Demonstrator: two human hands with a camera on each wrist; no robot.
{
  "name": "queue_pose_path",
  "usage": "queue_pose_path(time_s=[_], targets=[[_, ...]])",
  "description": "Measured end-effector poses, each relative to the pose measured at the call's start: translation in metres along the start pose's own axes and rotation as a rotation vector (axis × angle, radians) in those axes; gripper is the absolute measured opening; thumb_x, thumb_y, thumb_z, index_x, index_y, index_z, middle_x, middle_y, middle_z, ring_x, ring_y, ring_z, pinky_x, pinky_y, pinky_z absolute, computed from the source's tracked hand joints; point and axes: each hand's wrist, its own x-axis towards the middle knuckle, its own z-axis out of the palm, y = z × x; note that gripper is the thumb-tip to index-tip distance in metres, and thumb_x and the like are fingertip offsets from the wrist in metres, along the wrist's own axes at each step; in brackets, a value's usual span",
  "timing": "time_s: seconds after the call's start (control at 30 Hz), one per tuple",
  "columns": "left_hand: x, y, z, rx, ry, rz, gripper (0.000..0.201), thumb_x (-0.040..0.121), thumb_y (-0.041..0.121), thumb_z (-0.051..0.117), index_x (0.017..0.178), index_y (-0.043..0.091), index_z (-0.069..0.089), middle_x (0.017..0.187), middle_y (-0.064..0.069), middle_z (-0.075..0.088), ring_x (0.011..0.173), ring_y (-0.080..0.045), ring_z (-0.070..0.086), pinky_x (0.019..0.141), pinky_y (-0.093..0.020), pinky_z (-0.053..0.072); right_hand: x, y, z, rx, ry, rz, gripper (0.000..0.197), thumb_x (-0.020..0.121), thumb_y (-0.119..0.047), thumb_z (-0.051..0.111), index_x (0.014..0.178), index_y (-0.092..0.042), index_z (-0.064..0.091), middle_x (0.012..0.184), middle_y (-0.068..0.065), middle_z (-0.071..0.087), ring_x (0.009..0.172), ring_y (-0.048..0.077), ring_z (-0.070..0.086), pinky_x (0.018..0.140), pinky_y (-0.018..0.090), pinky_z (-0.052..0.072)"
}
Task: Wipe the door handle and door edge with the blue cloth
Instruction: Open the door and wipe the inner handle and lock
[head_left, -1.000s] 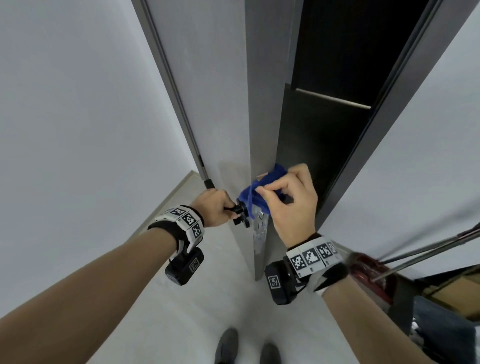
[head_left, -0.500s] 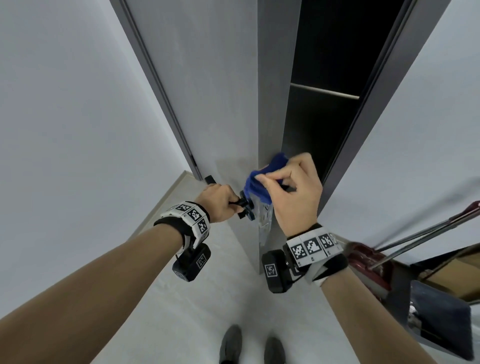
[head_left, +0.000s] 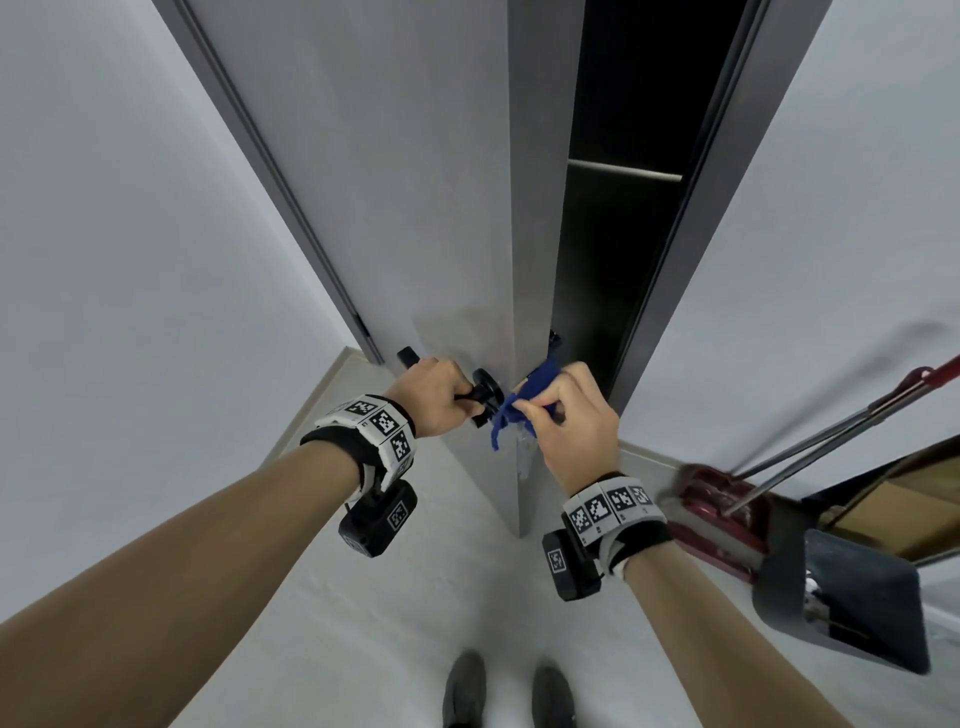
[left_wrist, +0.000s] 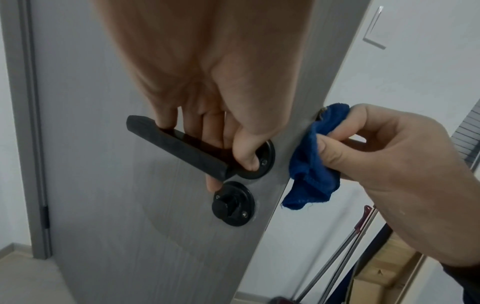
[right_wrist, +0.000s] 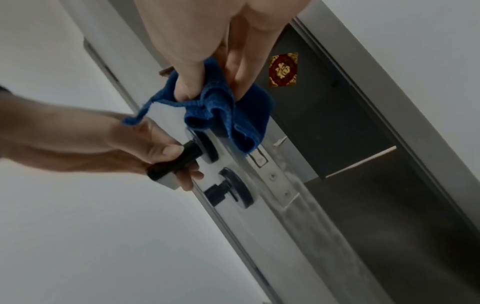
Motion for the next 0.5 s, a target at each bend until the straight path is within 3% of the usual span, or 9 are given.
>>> queue_pose_path(time_s=[0.07, 0.17, 0.27, 0.33, 0.4, 0.5], targets=[[0.002, 0.008, -0.002, 0.006, -0.004, 0.001, 0.040, 0.091, 0.024, 0.064, 0.054, 0.016, 0.050, 0.057, -0.008, 0.051, 0.058, -0.023, 0.047, 0.061, -0.026, 0.037, 0.000, 0.003, -0.004, -0.094, -0.028, -0.037, 0.023, 0.087, -0.018, 0.075, 0.074, -0.010, 0.058, 0.091, 0.000, 0.054, 0.066, 0.015, 0.055, 0.054, 0.031, 0.049], [0.006, 0.017, -0.005, 0.007, -0.018, -0.007, 0.033, 0.093, 0.025, 0.063, 0.061, 0.017, 0.058, 0.061, -0.007, 0.055, 0.063, -0.022, 0.050, 0.066, -0.025, 0.039, 0.003, 0.013, -0.012, -0.116, -0.072, 0.067, 0.024, 0.084, -0.020, 0.077, 0.072, -0.014, 0.057, 0.088, -0.007, 0.050, 0.067, 0.011, 0.053, 0.058, 0.029, 0.046], [0.011, 0.020, -0.005, -0.001, -0.021, 0.024, 0.026, 0.095, 0.029, 0.059, 0.083, 0.011, 0.073, 0.068, -0.006, 0.060, 0.069, -0.024, 0.056, 0.068, -0.025, 0.038, 0.007, 0.021, -0.028, -0.070, -0.030, 0.197, 0.026, 0.080, -0.022, 0.082, 0.071, -0.022, 0.058, 0.081, -0.010, 0.051, 0.068, 0.008, 0.053, 0.062, 0.026, 0.044], [0.015, 0.019, -0.004, 0.016, -0.014, 0.056, 0.026, 0.096, 0.032, 0.058, 0.094, 0.012, 0.074, 0.078, -0.009, 0.067, 0.075, -0.026, 0.060, 0.068, -0.025, 0.036, 0.010, 0.011, -0.040, -0.001, 0.055, 0.133, 0.023, 0.080, -0.018, 0.082, 0.076, -0.022, 0.060, 0.084, -0.007, 0.054, 0.072, 0.009, 0.055, 0.063, 0.027, 0.048], [0.019, 0.018, -0.002, 0.035, -0.003, 0.086, 0.023, 0.095, 0.031, 0.060, 0.093, 0.012, 0.073, 0.087, -0.009, 0.071, 0.082, -0.028, 0.064, 0.070, -0.025, 0.033, 0.014, -0.009, -0.042, 0.070, 0.115, -0.011, 0.018, 0.081, -0.012, 0.081, 0.079, -0.014, 0.064, 0.089, -0.002, 0.056, 0.076, 0.009, 0.057, 0.063, 0.023, 0.049], [0.025, 0.022, -0.002, 0.043, 0.001, 0.094, 0.024, 0.092, 0.033, 0.063, 0.092, 0.010, 0.072, 0.084, -0.009, 0.071, 0.084, -0.027, 0.065, 0.070, -0.024, 0.033, 0.032, -0.021, -0.026, 0.020, 0.141, -0.077, 0.020, 0.083, -0.015, 0.080, 0.075, -0.012, 0.061, 0.088, -0.001, 0.054, 0.070, 0.011, 0.054, 0.060, 0.025, 0.048]])
